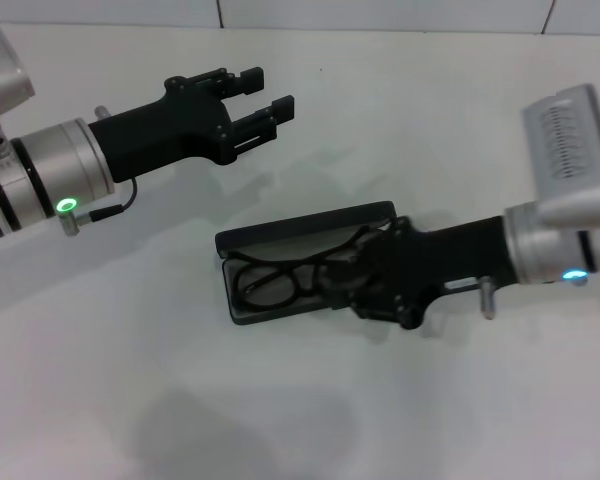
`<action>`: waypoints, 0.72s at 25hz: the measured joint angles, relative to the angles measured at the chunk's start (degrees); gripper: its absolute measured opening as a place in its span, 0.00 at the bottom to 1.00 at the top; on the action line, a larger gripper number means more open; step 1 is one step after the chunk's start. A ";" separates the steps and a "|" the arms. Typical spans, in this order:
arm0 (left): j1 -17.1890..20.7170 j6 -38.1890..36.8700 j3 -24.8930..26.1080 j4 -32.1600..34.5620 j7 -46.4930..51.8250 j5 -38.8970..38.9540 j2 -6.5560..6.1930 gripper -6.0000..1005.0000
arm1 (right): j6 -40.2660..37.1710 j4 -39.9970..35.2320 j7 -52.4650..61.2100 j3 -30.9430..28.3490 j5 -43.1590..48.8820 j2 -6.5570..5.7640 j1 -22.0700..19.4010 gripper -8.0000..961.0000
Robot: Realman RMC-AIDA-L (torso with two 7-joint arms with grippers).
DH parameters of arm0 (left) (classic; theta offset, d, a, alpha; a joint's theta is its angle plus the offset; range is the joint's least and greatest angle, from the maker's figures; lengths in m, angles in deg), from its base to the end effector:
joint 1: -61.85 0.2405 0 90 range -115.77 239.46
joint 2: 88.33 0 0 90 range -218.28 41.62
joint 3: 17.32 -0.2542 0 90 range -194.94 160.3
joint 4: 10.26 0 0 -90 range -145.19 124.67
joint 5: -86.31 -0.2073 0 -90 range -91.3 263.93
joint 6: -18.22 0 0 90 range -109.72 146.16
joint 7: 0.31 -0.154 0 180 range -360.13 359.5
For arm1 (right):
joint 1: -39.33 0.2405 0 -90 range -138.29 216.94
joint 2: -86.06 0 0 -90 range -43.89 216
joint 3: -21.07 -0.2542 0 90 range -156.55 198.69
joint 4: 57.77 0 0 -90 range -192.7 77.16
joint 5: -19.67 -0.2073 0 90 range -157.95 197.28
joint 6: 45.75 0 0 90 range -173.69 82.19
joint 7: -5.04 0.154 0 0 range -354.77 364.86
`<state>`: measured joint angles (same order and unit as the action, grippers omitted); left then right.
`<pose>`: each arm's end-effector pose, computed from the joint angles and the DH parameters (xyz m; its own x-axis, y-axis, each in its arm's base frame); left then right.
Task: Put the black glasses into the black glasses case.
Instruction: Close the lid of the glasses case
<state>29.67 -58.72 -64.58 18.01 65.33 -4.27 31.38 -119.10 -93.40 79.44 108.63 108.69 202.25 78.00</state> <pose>-0.2316 0.3644 -0.0204 0.7106 0.1653 0.6839 0.4816 -0.8229 -0.3016 0.1750 0.3381 -0.0878 0.9491 -0.0547 -0.3103 -0.0631 -0.9979 -0.0171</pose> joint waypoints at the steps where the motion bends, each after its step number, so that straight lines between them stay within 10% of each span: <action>1: -0.03 -0.02 -0.01 0.00 0.00 0.04 0.00 0.56 | 1.24 0.44 0.08 1.94 -0.96 -0.01 0.83 0.32; 11: -0.08 -0.07 -0.02 -0.13 0.00 0.14 0.00 0.56 | 14.16 0.65 1.63 13.16 -6.04 0.08 2.94 0.34; 18: 0.22 -0.05 -1.54 -0.14 0.41 -0.35 -0.19 0.56 | 1.89 -4.64 0.78 7.70 -3.85 -1.62 -1.27 0.35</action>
<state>29.89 -58.77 -66.13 17.87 65.74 -4.62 31.18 -117.21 -98.04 80.22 116.32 104.84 200.63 76.73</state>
